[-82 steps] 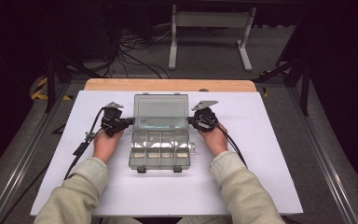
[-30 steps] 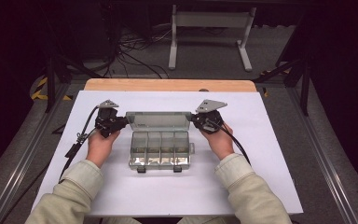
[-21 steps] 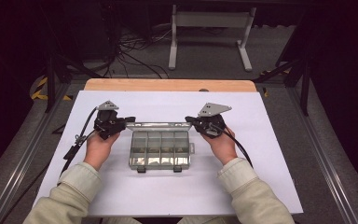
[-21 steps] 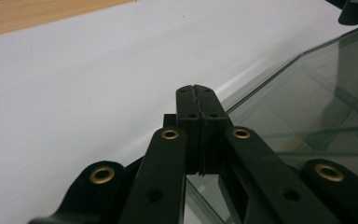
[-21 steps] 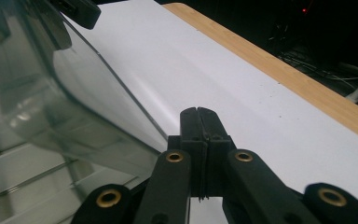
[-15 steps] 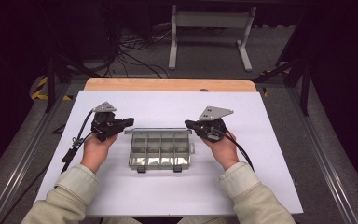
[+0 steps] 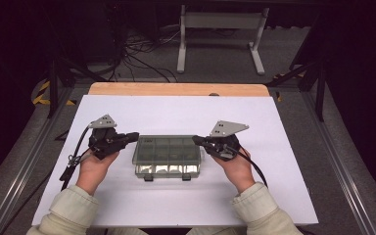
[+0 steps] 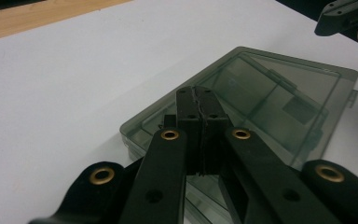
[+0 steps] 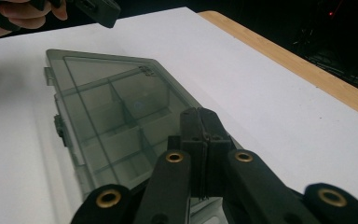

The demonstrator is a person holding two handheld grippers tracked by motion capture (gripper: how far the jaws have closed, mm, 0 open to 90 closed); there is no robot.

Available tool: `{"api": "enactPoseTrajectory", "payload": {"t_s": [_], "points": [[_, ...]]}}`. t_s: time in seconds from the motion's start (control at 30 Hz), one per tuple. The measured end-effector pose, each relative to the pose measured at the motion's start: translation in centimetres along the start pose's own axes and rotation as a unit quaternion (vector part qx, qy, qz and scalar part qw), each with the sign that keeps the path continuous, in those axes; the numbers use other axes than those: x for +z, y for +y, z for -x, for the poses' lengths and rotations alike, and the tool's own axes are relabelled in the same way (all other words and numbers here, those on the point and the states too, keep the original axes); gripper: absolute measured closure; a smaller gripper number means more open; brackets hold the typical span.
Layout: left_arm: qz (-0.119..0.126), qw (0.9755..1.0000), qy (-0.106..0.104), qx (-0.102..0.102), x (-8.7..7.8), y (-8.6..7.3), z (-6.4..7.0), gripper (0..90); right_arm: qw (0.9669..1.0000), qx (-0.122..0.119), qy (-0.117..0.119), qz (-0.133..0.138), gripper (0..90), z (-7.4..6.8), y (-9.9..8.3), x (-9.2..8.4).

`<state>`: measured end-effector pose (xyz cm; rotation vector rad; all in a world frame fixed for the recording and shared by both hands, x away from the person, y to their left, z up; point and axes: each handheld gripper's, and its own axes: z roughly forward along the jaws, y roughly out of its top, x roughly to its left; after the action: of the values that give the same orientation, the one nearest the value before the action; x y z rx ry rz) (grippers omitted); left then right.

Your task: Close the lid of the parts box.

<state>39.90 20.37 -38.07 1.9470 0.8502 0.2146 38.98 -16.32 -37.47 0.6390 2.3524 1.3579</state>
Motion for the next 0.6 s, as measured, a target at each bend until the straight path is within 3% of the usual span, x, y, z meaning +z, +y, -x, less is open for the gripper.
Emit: {"api": "enactPoseTrajectory", "payload": {"t_s": [0.07,0.1,0.17,0.23,0.3,0.47,0.6], "points": [[0.008,0.9999,-0.008,-0.010,-0.2,-0.2,0.1,89.6,1.0000,0.001,0.001,0.005,90.0,-0.2,-0.1,-0.1],[-0.004,0.9997,-0.017,-0.014,-0.2,-0.2,0.1,89.6,0.9999,0.005,0.002,0.012,90.0,-0.4,-0.3,-0.2],[-0.004,0.9997,-0.022,-0.008,-0.5,-0.3,0.3,89.5,0.9999,0.007,0.009,0.010,90.0,-0.7,-0.5,-0.2],[-0.005,0.9990,-0.043,-0.002,-0.7,-0.4,0.5,87.8,0.9999,0.006,0.007,0.009,90.0,-0.8,-0.5,-0.4],[-0.009,0.9990,-0.044,0.010,-0.8,-0.4,0.8,87.8,0.9999,0.007,0.009,0.009,90.0,-0.8,-0.5,-0.6],[-0.021,0.9984,-0.051,0.008,-0.9,-0.4,1.0,88.1,0.9999,0.002,0.012,0.004,90.0,-1.1,-0.4,-0.9],[-0.037,0.9980,-0.050,0.010,-1.0,-0.3,1.1,88.4,0.9993,0.006,0.029,-0.024,90.0,-1.0,-0.3,-0.9]]}}
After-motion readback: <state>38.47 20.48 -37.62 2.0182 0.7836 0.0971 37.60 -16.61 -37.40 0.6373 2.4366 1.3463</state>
